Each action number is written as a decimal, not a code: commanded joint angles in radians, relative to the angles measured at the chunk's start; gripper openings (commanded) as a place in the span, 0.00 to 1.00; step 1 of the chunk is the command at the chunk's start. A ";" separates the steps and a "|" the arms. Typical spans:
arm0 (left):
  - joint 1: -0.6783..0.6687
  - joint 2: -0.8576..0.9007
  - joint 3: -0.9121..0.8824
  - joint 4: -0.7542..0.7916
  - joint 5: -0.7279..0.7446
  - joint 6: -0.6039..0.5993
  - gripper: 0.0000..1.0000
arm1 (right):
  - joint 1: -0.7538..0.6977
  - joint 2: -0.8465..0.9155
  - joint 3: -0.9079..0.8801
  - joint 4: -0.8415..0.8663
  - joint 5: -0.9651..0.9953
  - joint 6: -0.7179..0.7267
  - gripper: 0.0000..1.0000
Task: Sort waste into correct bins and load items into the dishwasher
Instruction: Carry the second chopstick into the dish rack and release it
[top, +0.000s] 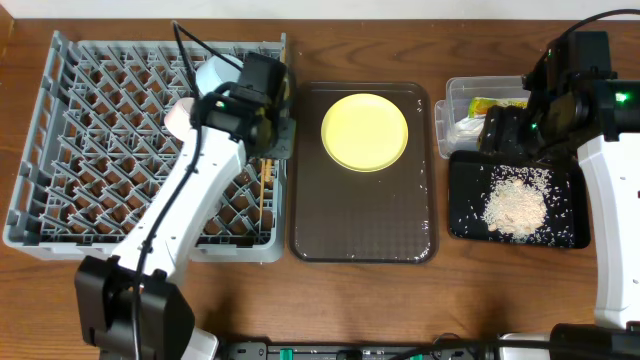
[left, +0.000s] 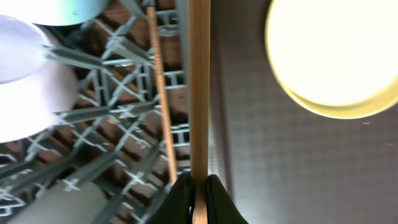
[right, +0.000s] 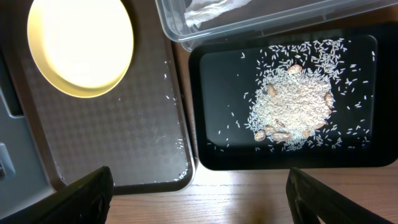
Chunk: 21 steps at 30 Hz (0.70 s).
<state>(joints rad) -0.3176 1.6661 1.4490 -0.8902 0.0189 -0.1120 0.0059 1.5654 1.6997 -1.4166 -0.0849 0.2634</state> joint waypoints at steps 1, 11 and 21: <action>0.021 0.033 0.003 -0.001 -0.012 0.059 0.08 | 0.008 0.003 0.001 0.000 0.009 0.009 0.87; 0.021 0.121 -0.006 0.019 -0.012 0.059 0.32 | 0.008 0.003 0.001 -0.001 0.009 0.009 0.87; -0.010 0.050 0.038 0.125 0.113 0.060 0.50 | 0.008 0.003 0.001 -0.001 0.009 0.005 0.87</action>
<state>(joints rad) -0.3042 1.7725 1.4483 -0.8009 0.0502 -0.0536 0.0059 1.5654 1.6997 -1.4166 -0.0849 0.2634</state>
